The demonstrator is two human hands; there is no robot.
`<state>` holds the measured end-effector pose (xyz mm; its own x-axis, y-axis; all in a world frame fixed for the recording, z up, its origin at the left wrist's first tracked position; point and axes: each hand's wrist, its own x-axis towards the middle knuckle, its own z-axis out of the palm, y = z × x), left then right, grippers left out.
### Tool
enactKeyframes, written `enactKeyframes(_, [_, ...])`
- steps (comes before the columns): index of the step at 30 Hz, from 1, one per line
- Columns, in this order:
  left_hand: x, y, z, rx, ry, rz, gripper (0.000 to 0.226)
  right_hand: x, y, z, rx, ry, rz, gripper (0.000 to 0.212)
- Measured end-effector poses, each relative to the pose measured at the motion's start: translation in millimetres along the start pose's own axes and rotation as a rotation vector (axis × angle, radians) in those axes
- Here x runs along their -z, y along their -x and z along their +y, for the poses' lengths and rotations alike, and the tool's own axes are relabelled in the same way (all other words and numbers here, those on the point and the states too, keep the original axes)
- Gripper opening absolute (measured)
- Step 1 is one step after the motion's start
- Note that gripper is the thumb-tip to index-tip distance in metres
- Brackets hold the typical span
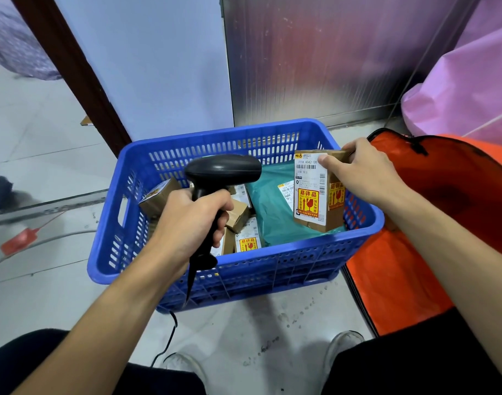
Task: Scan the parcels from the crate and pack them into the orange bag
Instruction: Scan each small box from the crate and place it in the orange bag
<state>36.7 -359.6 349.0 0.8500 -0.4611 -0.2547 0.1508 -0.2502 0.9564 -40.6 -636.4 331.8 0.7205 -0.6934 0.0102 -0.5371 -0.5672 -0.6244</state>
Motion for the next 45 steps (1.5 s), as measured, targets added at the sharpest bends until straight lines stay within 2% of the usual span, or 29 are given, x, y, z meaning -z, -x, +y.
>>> enactKeyframes(7, [-3.2, -4.2, -1.6, -0.013, 0.043, 0.006, 0.015, 6.5, -1.1, -2.2, -0.032, -0.03, -0.032, 0.045])
enactKeyframes(10, [-6.9, -7.9, -1.4, 0.016, 0.13, -0.003, 0.011, 9.7, 8.3, -12.1, -0.024, -0.165, -0.123, 0.04])
enactKeyframes(16, [-26.8, -19.9, 0.8, 0.075, 0.236, -0.034, 0.013, 13.7, 28.1, -28.0, -0.046, -0.482, -0.288, 0.051])
enactKeyframes(19, [-41.1, -19.7, 4.1, 0.043, 0.145, 0.009, 0.016, 20.0, 31.8, -28.2, -0.09, -0.612, -0.275, 0.05])
enactKeyframes(22, [-56.3, -16.5, 11.8, 0.049, 0.168, -0.006, 0.018, 26.9, 31.7, -21.7, -0.164, -0.72, -0.242, 0.052])
enactKeyframes(25, [-73.5, -15.8, 19.0, 0.05, 0.138, -0.024, 0.017, 27.6, 31.7, -14.1, -0.232, -0.795, -0.149, 0.053])
enactKeyframes(27, [-89.5, -17.9, 22.3, 0.013, 0.121, -0.026, 0.018, 32.1, 32.0, -8.0, -0.253, -0.825, -0.115, 0.045])
enactKeyframes(30, [-118.6, -20.7, 30.1, -0.037, 0.095, -0.071, 0.014, 49.1, 38.8, 5.6, -0.266, -0.781, -0.275, 0.031])
enactKeyframes(32, [-138.4, -24.4, 33.5, -0.046, 0.091, -0.112, 0.015, 64.9, 44.6, 20.8, -0.28, -0.712, -0.416, 0.032])
enactKeyframes(34, [-156.5, -31.6, 31.6, -0.042, 0.073, -0.174, 0.015, 78.4, 48.5, 41.1, -0.299, -0.687, -0.471, 0.033])
enactKeyframes(37, [-188.0, -43.8, 21.1, 0.003, 0.069, -0.28, 0.009, 90.7, 54.7, 84.7, -0.403, -0.699, -0.426, 0.033])
enactKeyframes(41, [-221.6, -59.4, 3.0, 0.033, 0.087, -0.339, 0.013, 74.0, 66.8, 151.7, -0.589, -0.874, -0.303, 0.028])
enactKeyframes(45, [-250.0, -77.9, -12.2, 0.064, 0.096, -0.392, 0.016, 39.2, 73.5, 215.7, -0.717, -1.001, -0.151, 0.039])
